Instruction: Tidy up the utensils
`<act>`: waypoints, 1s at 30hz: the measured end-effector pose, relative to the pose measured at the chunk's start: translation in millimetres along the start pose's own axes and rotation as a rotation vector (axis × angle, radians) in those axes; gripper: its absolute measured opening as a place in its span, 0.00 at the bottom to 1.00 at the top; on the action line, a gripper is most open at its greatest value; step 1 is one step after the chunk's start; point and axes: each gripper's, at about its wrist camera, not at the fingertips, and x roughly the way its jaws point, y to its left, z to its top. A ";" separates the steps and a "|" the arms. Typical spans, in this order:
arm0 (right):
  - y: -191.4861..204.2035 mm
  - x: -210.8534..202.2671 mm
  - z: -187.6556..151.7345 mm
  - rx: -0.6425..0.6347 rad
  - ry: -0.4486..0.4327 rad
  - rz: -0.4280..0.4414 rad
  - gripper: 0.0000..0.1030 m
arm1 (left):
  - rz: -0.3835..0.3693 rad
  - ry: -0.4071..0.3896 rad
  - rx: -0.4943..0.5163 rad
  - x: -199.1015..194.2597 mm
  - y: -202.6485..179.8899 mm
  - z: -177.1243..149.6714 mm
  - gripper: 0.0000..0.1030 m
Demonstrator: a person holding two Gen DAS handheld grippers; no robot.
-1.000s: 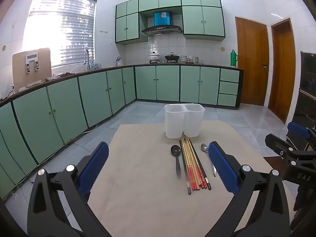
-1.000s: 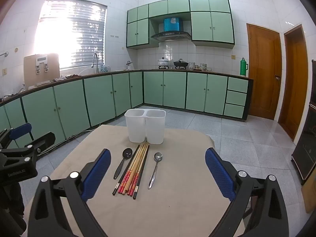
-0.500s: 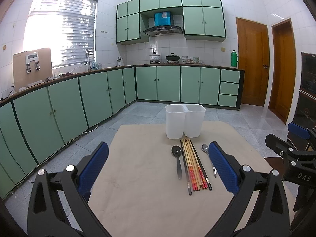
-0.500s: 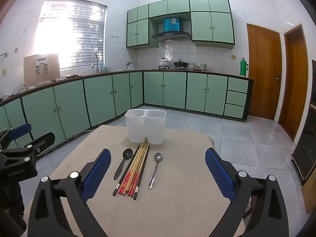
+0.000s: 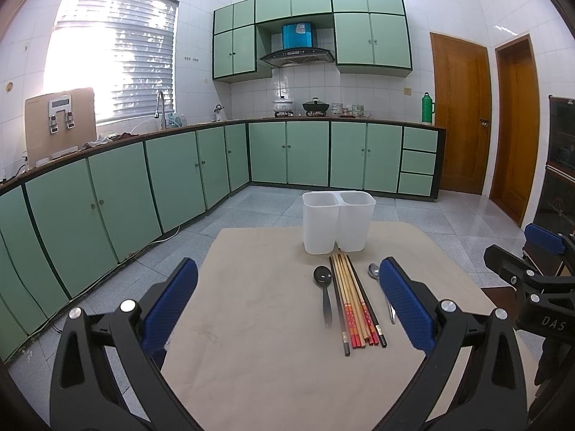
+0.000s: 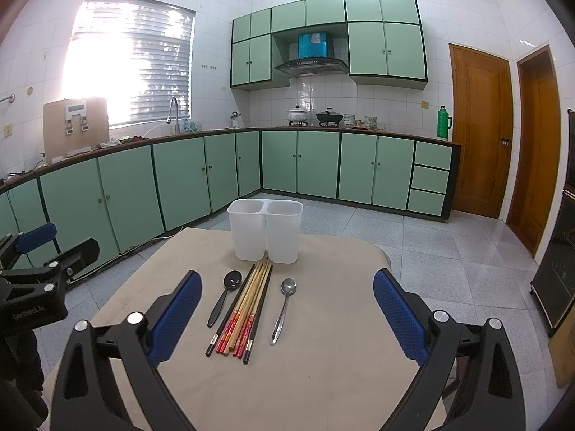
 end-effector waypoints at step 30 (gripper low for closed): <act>0.2 -0.4 0.4 0.000 -0.001 0.001 0.92 | 0.002 -0.004 -0.003 -9.2 6.8 4.7 0.95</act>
